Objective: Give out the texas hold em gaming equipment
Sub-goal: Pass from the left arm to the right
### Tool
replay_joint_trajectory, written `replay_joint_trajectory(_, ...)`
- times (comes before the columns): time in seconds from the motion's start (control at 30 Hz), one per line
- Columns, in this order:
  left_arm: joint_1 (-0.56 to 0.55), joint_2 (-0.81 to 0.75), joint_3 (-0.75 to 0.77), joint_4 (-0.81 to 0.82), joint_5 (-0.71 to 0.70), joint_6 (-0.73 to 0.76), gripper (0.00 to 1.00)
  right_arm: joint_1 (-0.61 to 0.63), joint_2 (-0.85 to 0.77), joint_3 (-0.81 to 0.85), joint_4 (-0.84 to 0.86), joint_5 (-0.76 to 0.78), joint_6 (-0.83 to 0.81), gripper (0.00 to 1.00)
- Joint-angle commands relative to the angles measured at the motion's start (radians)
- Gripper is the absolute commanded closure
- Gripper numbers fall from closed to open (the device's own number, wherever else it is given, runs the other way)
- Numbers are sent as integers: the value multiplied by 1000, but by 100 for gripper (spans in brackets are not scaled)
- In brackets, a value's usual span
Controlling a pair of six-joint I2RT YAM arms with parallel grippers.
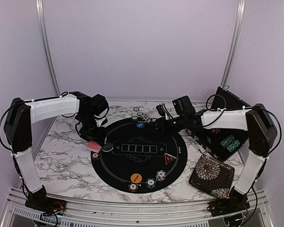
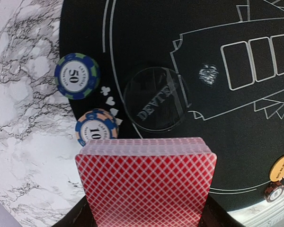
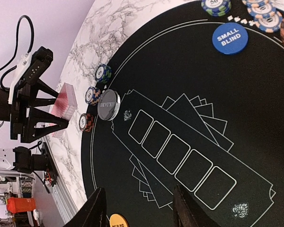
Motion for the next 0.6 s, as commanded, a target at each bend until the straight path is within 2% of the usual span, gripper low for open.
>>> replay_joint_trajectory(0.0,-62,-6,68,-56,9,-13,46,12,30,14,93,-96,60,53)
replay_joint_trajectory(0.37,-188,69,189,-88,40,-10,46,27,118,-29,294,-268,207,44)
replay_joint_trajectory(0.57,-237,102,235,-95,47,-7,46,44,163,-42,394,-323,284,33)
